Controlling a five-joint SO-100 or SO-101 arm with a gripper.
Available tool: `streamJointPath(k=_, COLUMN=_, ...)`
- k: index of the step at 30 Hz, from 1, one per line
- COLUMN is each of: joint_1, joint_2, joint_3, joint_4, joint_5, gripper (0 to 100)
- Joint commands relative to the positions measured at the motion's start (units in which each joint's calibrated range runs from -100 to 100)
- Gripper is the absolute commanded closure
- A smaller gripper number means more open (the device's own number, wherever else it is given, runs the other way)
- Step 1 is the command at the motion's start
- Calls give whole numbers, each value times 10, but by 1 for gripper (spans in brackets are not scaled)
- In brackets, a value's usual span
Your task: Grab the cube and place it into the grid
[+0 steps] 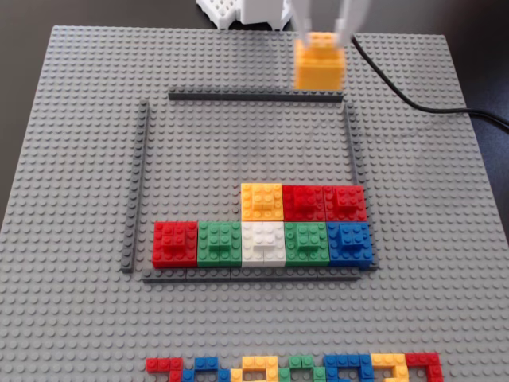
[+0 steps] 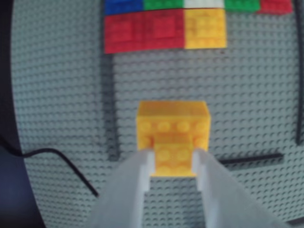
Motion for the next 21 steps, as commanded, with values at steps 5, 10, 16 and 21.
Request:
streamJointPath(k=5, joint_1=86, joint_2=-56, joint_3=67, joint_4=-37, joint_5=49, gripper=97)
streamJointPath(k=10, joint_1=119, joint_2=-49, joint_3=93, joint_4=-59, joint_5=74, gripper=97)
streamJointPath(k=16, joint_1=136, joint_2=4, joint_3=89, joint_4=-75, joint_5=94, gripper=97)
streamJointPath(k=21, joint_1=141, joint_2=57, joint_3=78, joint_4=-96, joint_5=103, gripper=97)
